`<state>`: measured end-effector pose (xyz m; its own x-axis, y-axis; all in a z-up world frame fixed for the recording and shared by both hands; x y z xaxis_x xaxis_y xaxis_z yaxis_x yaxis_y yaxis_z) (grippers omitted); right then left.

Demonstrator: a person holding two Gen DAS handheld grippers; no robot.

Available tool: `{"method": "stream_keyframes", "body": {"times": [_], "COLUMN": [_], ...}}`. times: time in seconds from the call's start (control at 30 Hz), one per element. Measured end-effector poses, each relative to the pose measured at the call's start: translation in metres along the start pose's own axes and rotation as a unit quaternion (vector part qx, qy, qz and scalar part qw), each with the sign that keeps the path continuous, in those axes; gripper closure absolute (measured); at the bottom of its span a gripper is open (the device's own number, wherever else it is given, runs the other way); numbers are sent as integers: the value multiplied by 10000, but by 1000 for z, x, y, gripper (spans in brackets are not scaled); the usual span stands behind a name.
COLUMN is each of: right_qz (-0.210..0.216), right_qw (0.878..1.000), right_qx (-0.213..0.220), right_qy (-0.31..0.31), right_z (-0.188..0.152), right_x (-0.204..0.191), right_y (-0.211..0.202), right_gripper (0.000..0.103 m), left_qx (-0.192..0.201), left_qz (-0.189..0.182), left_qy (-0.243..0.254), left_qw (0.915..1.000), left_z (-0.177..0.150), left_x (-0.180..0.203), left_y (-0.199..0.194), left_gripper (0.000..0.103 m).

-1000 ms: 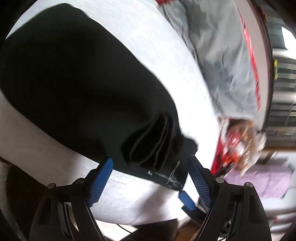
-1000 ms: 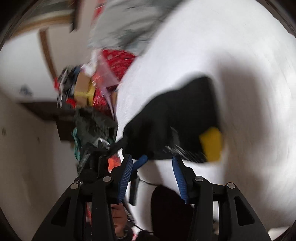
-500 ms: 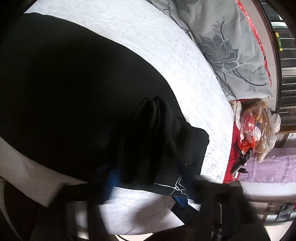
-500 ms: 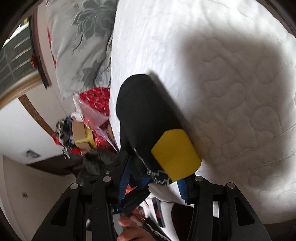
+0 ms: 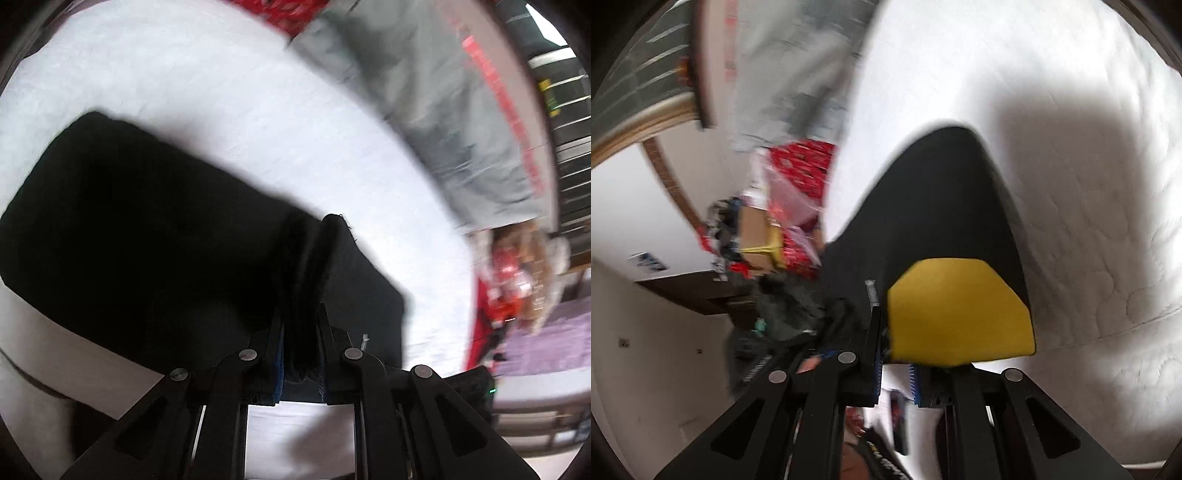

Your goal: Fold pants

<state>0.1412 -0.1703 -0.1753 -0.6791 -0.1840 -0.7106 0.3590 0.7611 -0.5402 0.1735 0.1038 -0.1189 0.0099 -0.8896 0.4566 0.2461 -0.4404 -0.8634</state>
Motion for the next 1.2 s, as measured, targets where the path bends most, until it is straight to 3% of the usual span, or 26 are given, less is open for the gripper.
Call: {"method": "stream_keyframes", "body": {"times": [0.07, 0.13, 0.17, 0.27, 0.33, 0.4, 0.47, 0.53, 0.63, 0.67, 0.7, 0.73, 0.8, 0.83, 0.9, 0.93, 0.97, 1.03, 1.1, 1.13, 1.17, 1.2], "right_qz": [-324, -122, -112, -248, -90, 239, 330, -54, -542, -863, -1246, -1351, -1209, -1136, -1005, -954, -954, -1091, -1281, -1510, -1638, -1590], "right_qw": [9994, 9995, 9995, 9988, 9982, 9980, 9930, 9881, 9840, 9790, 9714, 9692, 9734, 9729, 9651, 9601, 9572, 9552, 9552, 9536, 9536, 9554], "right_qx": [76, -18, -68, -388, -587, -319, -12, 240, 309, 415, 502, 464, 439, 431, 610, 728, 811, 969, 1047, 1034, 969, 970], "right_qy": [81, 282, 298, 193, 19, -495, -1132, -1515, -1670, -1802, -1960, -2005, -1898, -1969, -2340, -2527, -2609, -2576, -2456, -2391, -2333, -2292], "right_z": [6, 11, 10, 1, -10, -16, -17, -15, -10, -8, -4, -1, -1, -5, -10, -11, -9, 4, 20, 29, 34, 36], "right_x": [18, 32, 32, 24, 12, -9, -35, -44, -29, -20, -9, 0, -3, -13, -33, -45, -51, -54, -48, -42, -33, -30], "right_y": [10, 10, 7, -12, -32, -51, -54, -44, -27, -25, -19, -16, -21, -25, -30, -31, -31, -26, -17, -10, -6, -7], "right_gripper": [97, 96, 89, 84, 84, 83, 80, 80, 81, 95, 103, 103, 103, 94, 94, 93, 92, 91, 92, 96, 103, 103], "left_qx": [-356, -212, -230, -92, 291, 737, 789, 673, 307, 123, -33, 15, 134, 222, 549, 641, 722, 688, 329, 83, 67, 166], "left_qz": [165, 41, -75, -439, -328, -348, -452, -318, 379, 688, 918, 1000, 853, 622, 381, 413, 522, 830, 1144, 1310, 1327, 1314], "left_qy": [-39, -39, -61, -65, 33, 150, 355, 659, 1004, 1034, 1066, 1138, 1195, 1196, 1275, 1339, 1412, 1468, 1381, 1318, 1335, 1364], "left_qw": [9992, 9998, 9997, 9990, 9990, 9966, 9952, 9950, 9938, 9922, 9900, 9885, 9891, 9906, 9896, 9881, 9860, 9833, 9832, 9825, 9821, 9818], "left_z": [-8, -11, -11, -14, -14, -13, -14, -14, -12, -11, -10, -10, -10, -10, -8, -5, -3, -2, -3, -1, 2, 2], "left_x": [-10, -13, -14, -20, -26, -19, -3, 14, 25, 23, 19, 20, 30, 35, 47, 51, 55, 57, 55, 47, 45, 47], "left_y": [22, 18, 12, -16, -43, -65, -65, -49, -4, 15, 30, 31, 14, 6, -13, -15, -15, -3, 27, 46, 55, 51], "left_gripper": [89, 87, 87, 83, 66, 49, 44, 45, 45, 49, 59, 59, 59, 59, 53, 43, 40, 40, 41, 38, 37, 37]}}
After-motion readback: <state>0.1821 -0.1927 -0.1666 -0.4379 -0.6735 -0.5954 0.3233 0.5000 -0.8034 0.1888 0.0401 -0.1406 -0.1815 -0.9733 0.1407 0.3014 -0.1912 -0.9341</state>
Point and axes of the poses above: each gripper's, at about its wrist camera, not at the fingertips, and y roughly the way its jaws point, x to its right, z to its top, the point moved 1 cm from there along y, roughly the way its jaws point, and after that the axes turned 15 degrees about y, right-handed, at the moved point
